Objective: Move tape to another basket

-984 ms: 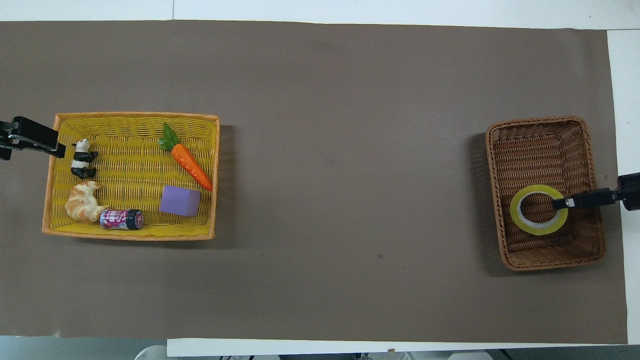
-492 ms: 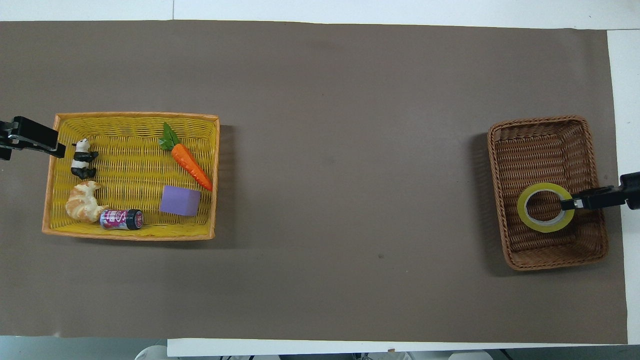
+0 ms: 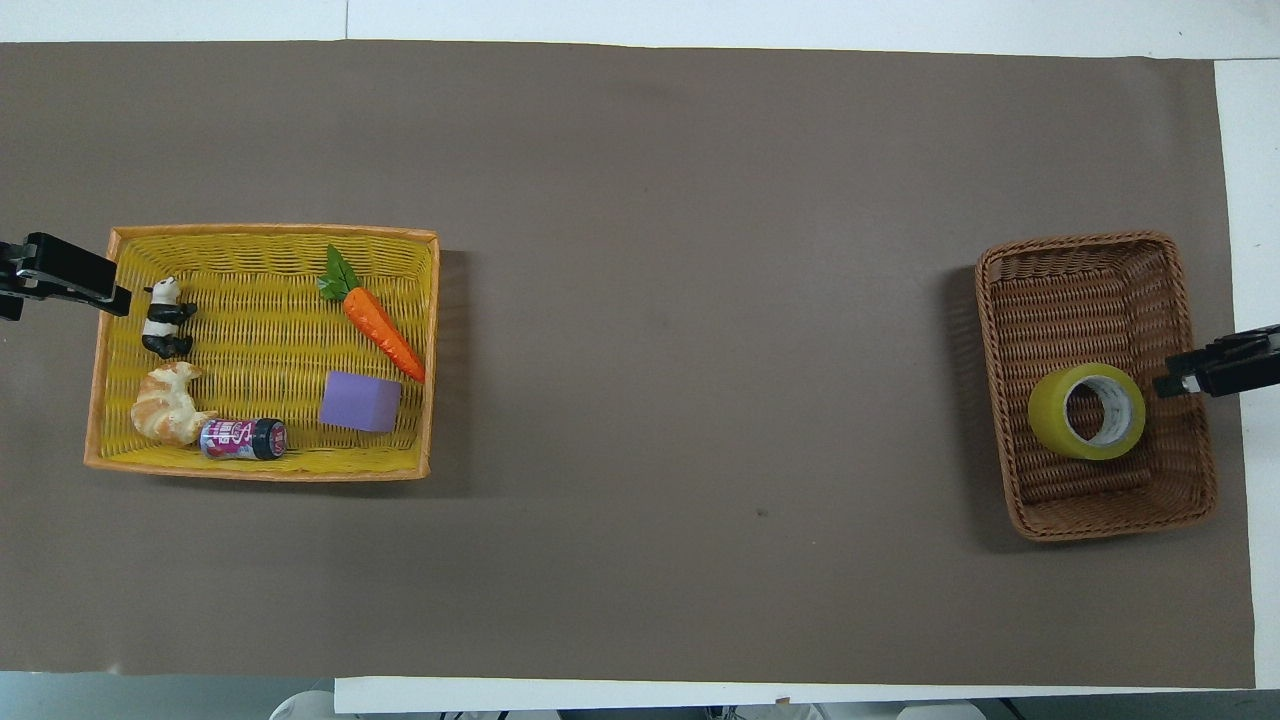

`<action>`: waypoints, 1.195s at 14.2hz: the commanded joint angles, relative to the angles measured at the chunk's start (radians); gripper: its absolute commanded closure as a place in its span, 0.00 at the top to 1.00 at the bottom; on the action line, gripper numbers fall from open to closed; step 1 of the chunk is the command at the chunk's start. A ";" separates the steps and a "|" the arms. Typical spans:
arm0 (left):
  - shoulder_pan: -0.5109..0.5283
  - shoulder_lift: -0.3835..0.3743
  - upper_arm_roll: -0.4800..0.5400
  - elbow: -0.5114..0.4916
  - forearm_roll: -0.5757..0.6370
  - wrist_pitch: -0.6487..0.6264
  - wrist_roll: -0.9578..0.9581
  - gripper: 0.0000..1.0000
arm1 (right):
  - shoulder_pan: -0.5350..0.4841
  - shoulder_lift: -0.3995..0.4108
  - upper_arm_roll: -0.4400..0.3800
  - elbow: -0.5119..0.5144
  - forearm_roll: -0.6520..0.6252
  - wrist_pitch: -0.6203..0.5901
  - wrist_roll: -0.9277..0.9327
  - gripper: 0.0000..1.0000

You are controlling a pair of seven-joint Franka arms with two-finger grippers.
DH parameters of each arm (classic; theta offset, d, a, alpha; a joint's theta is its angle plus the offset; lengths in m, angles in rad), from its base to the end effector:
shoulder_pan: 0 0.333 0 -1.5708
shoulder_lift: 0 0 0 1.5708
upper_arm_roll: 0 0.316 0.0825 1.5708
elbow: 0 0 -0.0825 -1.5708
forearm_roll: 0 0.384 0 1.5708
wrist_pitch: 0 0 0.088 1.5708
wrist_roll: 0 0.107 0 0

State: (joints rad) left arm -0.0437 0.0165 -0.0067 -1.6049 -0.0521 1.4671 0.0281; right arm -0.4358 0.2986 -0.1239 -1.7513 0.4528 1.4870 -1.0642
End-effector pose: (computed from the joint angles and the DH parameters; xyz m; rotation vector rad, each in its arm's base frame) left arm 0.5449 -0.0335 0.5915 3.0794 -0.1231 -0.2391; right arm 0.5145 -0.2578 0.3791 -2.4064 -0.4958 0.1005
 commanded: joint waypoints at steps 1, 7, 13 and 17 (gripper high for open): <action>0.002 -0.004 -0.001 -0.001 0.020 -0.005 -0.005 1.00 | 0.090 -0.126 0.006 -0.010 -0.135 0.053 0.076 1.00; 0.002 -0.004 -0.001 -0.001 0.020 -0.005 -0.005 1.00 | 0.264 -0.294 0.009 0.021 -0.302 0.059 0.554 1.00; 0.002 -0.004 -0.001 -0.001 0.020 -0.005 -0.005 1.00 | 0.315 -0.283 0.012 0.209 -0.418 -0.069 0.929 1.00; 0.002 -0.004 -0.001 -0.001 0.020 -0.005 -0.004 1.00 | 0.363 -0.253 0.096 0.285 -0.535 -0.119 0.931 1.00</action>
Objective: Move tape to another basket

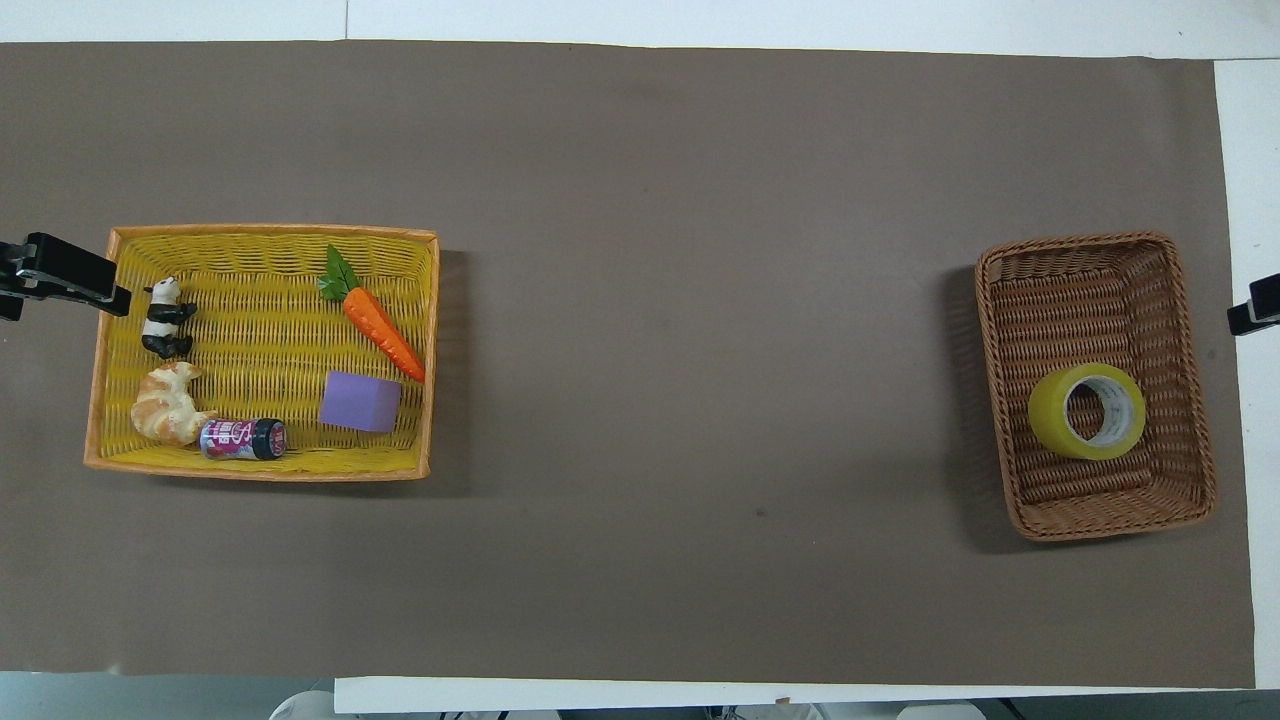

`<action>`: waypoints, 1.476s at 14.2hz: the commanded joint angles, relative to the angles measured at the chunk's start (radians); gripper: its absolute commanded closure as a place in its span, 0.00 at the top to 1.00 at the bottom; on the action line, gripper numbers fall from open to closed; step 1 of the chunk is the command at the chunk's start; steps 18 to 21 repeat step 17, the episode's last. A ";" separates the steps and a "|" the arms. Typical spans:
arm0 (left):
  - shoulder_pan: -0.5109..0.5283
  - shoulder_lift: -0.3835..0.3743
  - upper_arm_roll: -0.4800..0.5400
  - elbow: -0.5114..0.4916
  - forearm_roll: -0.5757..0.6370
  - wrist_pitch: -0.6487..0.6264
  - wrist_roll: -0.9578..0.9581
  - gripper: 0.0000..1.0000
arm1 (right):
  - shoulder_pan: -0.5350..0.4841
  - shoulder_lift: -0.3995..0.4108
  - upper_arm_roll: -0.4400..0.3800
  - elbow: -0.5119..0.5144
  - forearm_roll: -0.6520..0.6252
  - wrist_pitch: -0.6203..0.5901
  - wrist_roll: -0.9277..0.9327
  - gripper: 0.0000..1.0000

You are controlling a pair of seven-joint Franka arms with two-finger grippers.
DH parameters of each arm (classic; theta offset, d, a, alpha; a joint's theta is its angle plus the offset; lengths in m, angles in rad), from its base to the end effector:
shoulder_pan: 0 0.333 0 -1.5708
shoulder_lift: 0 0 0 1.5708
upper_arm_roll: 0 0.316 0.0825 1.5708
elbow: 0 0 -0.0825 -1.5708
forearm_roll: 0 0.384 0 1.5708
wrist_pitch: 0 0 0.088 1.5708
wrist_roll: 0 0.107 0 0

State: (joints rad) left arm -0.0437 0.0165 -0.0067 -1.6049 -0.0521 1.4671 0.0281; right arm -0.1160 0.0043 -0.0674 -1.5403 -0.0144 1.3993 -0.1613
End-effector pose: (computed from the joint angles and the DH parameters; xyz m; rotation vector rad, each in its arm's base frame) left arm 0.5449 -0.0335 0.5915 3.0794 -0.1231 -0.2391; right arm 0.5278 -0.0996 0.6226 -3.1226 0.0368 0.2278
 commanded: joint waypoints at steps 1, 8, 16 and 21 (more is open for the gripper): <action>0.002 -0.004 -0.001 -0.001 0.020 -0.004 -0.005 1.00 | 0.076 0.042 0.034 0.075 -0.073 -0.033 0.028 1.00; 0.002 -0.004 -0.001 -0.001 0.020 -0.005 -0.005 1.00 | 0.153 0.007 -0.098 0.062 -0.036 -0.051 0.034 1.00; 0.002 -0.004 -0.001 -0.001 0.020 -0.004 -0.005 1.00 | 0.153 0.000 -0.114 0.054 -0.019 -0.054 0.034 1.00; 0.002 -0.004 -0.001 -0.001 0.020 -0.005 -0.004 1.00 | 0.151 0.000 -0.115 0.054 -0.007 -0.052 0.032 1.00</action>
